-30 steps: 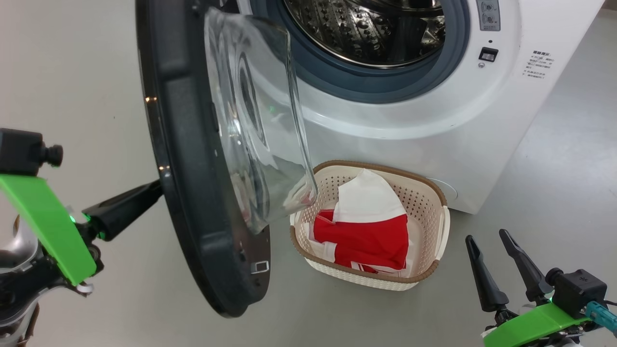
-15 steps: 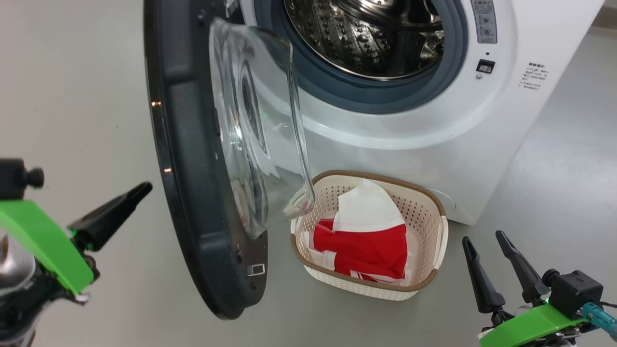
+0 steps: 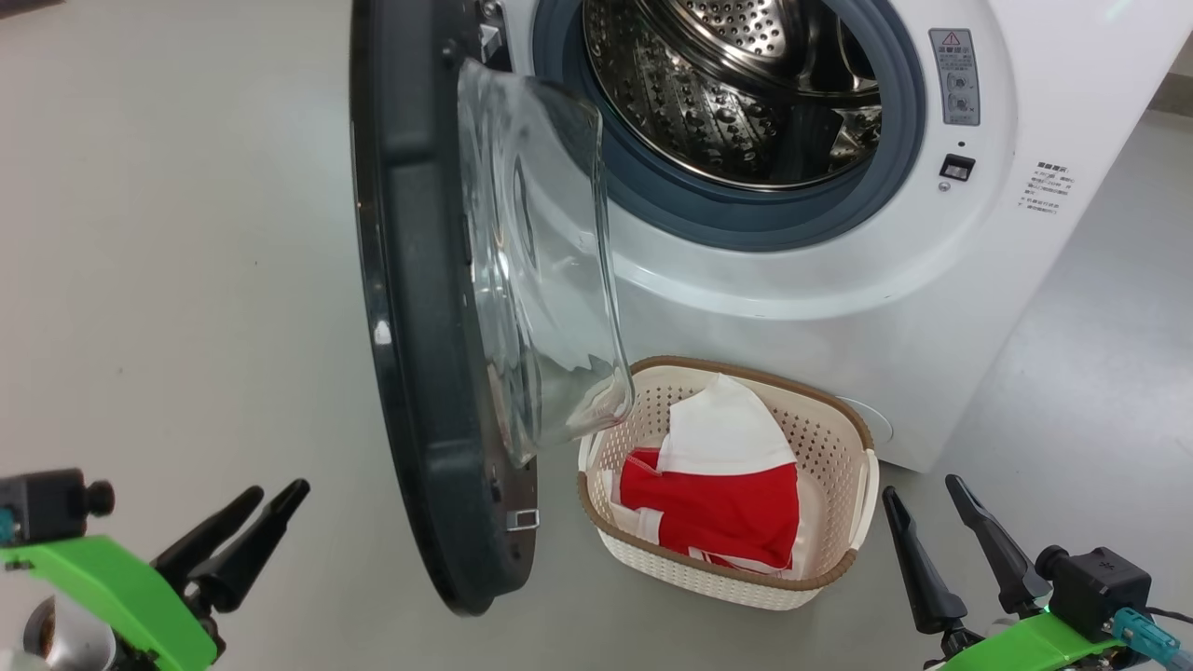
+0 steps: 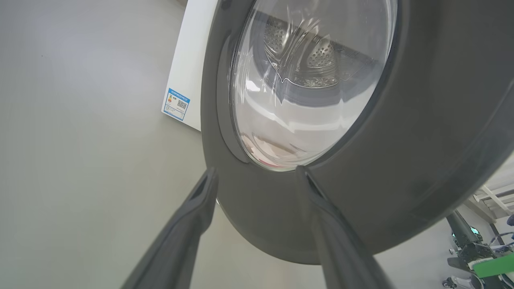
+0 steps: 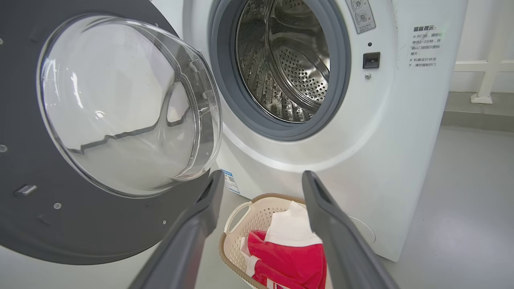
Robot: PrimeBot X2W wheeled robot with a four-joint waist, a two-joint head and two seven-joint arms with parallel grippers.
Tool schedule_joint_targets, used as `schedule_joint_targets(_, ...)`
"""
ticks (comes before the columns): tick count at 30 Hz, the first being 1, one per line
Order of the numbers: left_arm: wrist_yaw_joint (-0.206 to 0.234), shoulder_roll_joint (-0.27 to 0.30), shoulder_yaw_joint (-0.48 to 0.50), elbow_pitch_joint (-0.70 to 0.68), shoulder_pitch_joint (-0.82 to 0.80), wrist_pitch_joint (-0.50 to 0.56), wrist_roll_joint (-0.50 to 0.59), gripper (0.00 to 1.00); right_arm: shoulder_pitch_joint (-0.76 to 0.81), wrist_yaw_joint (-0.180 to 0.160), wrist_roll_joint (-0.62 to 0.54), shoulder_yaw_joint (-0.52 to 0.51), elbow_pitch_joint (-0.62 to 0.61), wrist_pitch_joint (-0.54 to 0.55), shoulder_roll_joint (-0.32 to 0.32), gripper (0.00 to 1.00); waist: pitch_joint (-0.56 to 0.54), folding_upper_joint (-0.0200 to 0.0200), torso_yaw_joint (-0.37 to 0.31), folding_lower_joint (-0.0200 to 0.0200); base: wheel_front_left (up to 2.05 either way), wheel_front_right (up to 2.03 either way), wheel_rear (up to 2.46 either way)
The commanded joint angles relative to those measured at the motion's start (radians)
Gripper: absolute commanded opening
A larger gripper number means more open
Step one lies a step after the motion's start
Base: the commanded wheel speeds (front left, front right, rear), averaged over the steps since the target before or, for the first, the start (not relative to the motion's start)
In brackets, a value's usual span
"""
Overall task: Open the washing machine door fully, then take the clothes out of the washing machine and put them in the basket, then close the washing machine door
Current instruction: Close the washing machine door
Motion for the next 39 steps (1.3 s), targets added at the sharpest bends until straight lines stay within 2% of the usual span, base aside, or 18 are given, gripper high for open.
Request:
schedule_joint_targets(1,-0.007,0.048,0.04,-0.004,-0.02,-0.026,-0.007,1.0,-0.011,0.007,0.004,0.02,-0.023,-0.006,-0.011,1.0,-0.002,0.0,0.003,0.0,0.0,0.0,0.0)
schedule_joint_targets(8,-0.007,0.022,0.014,0.05,0.037,-0.176,0.004,1.0,-0.01,0.007,0.004,0.026,-0.021,-0.006,-0.009,1.0,-0.004,0.0,0.003,0.0,0.0,0.0,0.0)
schedule_joint_targets(14,-0.007,-0.013,-0.014,0.128,0.085,-0.342,0.064,1.0,-0.008,0.007,0.006,0.023,-0.023,-0.006,-0.012,1.0,0.0,0.0,-0.008,0.0,0.0,0.0,0.0)
schedule_joint_targets(19,-0.007,-0.067,0.013,0.196,0.092,-0.387,0.128,1.0,-0.007,0.007,0.005,0.011,-0.027,-0.006,-0.016,1.0,0.009,0.0,-0.01,0.0,0.0,0.0,0.0)
schedule_joint_targets(23,-0.007,-0.135,0.141,0.22,0.099,-0.389,0.234,1.0,-0.01,0.007,0.003,0.004,-0.027,-0.006,-0.017,1.0,0.013,0.0,-0.014,0.0,0.0,0.0,0.0)
schedule_joint_targets(31,-0.007,-0.29,0.394,0.171,0.174,-0.39,0.561,1.0,-0.014,0.007,0.002,-0.005,-0.028,-0.006,-0.013,1.0,0.016,0.0,-0.029,0.0,0.0,0.0,0.0)
schedule_joint_targets(39,-0.007,-0.416,0.523,0.037,0.24,-0.39,0.859,1.0,-0.018,0.007,0.0,-0.014,-0.03,-0.006,-0.009,1.0,0.019,0.0,-0.04,0.0,0.0,0.0,0.0)
